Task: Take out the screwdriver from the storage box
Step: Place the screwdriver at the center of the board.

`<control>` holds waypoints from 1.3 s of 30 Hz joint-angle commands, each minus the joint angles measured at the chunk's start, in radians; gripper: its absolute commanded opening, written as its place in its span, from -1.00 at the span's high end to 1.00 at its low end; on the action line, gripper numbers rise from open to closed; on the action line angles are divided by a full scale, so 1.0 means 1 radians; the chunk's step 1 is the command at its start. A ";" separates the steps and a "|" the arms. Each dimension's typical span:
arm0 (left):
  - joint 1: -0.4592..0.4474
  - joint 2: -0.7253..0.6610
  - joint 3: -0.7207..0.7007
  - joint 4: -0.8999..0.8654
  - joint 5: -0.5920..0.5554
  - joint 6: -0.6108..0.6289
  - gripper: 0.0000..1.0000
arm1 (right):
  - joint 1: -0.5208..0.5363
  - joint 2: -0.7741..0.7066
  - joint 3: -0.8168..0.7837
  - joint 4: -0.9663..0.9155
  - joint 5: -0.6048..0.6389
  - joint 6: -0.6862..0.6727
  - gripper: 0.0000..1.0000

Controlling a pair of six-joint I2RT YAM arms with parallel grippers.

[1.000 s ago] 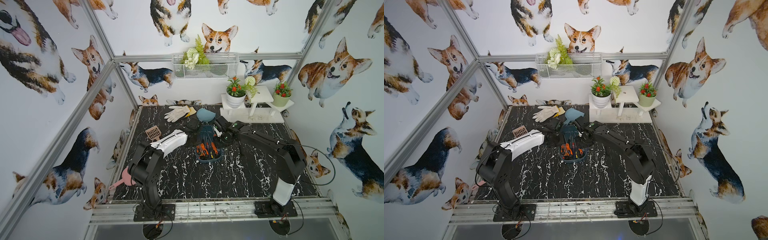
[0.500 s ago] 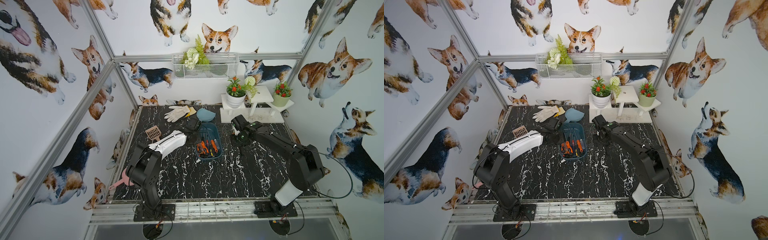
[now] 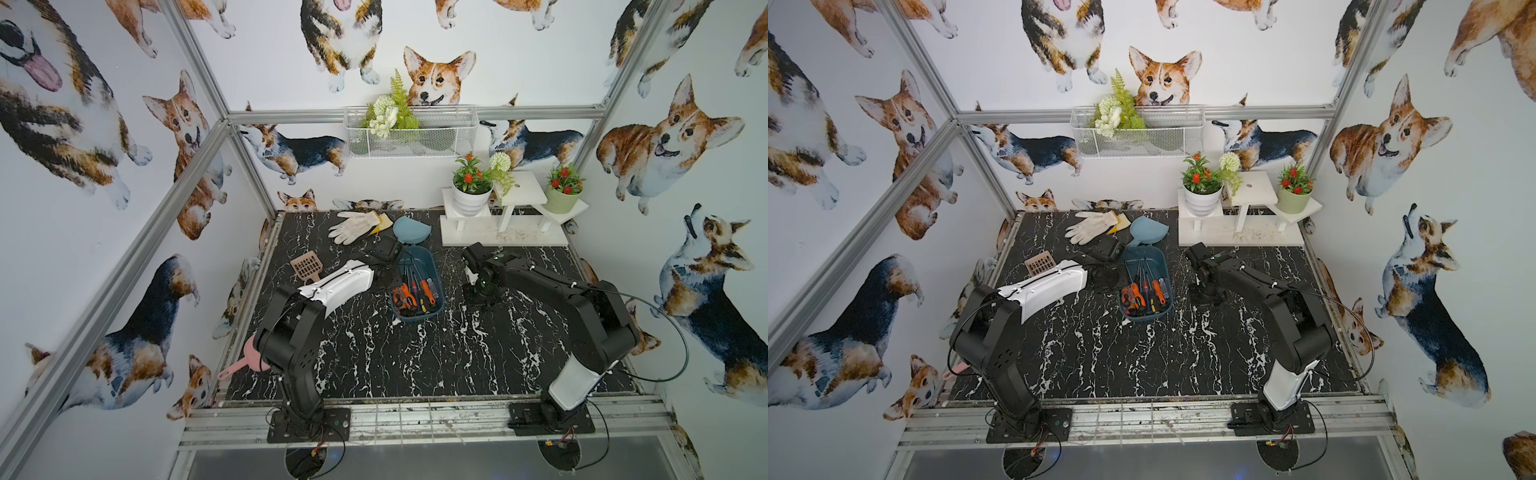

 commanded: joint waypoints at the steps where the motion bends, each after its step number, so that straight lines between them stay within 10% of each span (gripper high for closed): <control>1: -0.001 -0.010 0.003 0.020 0.011 -0.002 1.00 | -0.002 0.022 0.000 0.007 0.003 -0.016 1.00; 8: -0.001 -0.005 0.007 0.016 0.011 0.001 1.00 | -0.002 0.067 0.009 -0.001 0.005 -0.026 0.95; 18: -0.001 -0.005 0.007 0.013 0.002 -0.005 1.00 | -0.002 0.062 0.023 -0.023 -0.005 -0.025 0.07; 39: -0.001 0.001 0.006 0.030 0.026 -0.011 1.00 | 0.036 -0.210 0.095 0.052 -0.125 -0.037 -0.43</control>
